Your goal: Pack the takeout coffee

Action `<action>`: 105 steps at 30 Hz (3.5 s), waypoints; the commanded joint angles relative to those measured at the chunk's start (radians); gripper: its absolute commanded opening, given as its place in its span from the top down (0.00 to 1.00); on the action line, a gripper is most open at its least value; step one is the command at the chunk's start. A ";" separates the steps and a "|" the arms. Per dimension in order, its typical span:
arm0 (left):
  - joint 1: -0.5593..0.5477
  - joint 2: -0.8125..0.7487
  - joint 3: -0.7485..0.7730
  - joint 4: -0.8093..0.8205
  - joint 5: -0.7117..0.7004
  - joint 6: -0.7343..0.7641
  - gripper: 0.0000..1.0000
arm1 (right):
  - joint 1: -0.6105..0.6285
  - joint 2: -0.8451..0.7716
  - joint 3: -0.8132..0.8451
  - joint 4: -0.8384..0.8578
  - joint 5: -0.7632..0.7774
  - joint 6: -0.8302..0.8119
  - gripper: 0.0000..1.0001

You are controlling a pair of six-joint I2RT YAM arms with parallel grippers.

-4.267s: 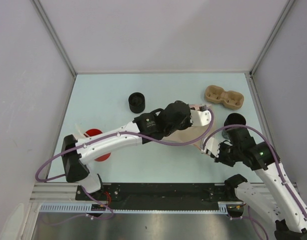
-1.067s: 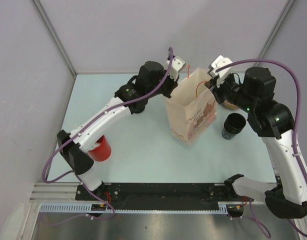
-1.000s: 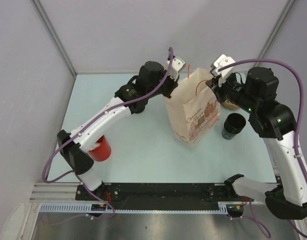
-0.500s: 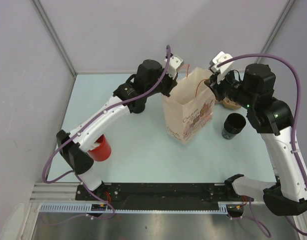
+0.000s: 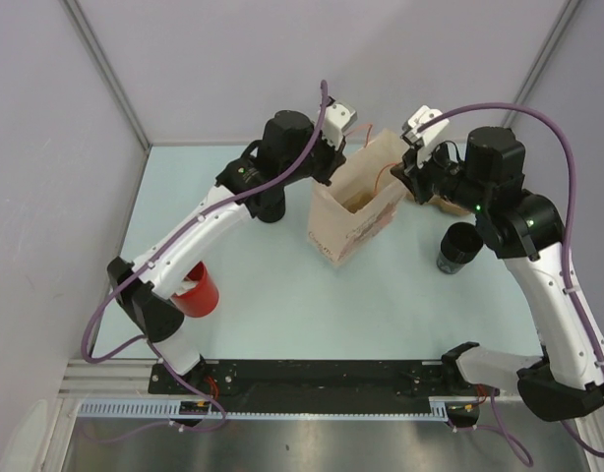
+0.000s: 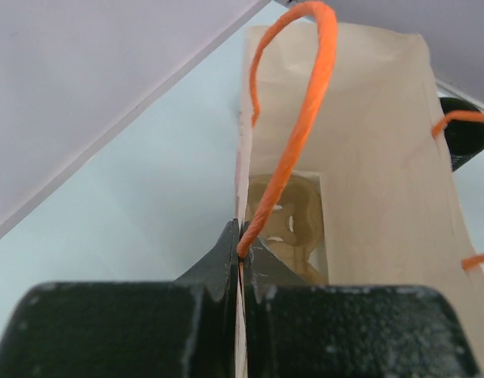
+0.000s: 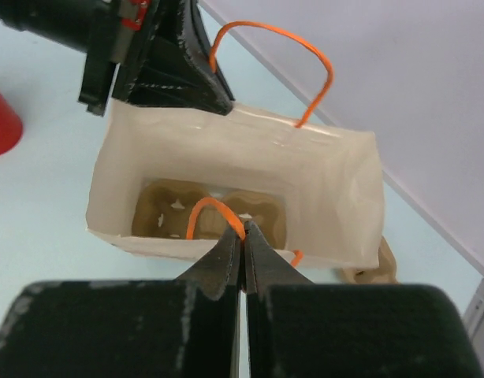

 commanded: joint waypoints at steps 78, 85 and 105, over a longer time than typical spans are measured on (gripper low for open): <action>0.140 0.189 0.206 0.048 0.381 -0.043 0.33 | -0.063 -0.128 -0.229 0.080 -0.032 0.030 1.00; 0.142 0.212 0.220 0.040 0.426 -0.066 0.58 | -0.063 -0.128 -0.234 0.075 -0.030 0.027 1.00; 0.143 0.185 0.240 -0.052 0.354 0.001 0.66 | -0.063 -0.130 -0.234 0.097 -0.018 0.017 0.98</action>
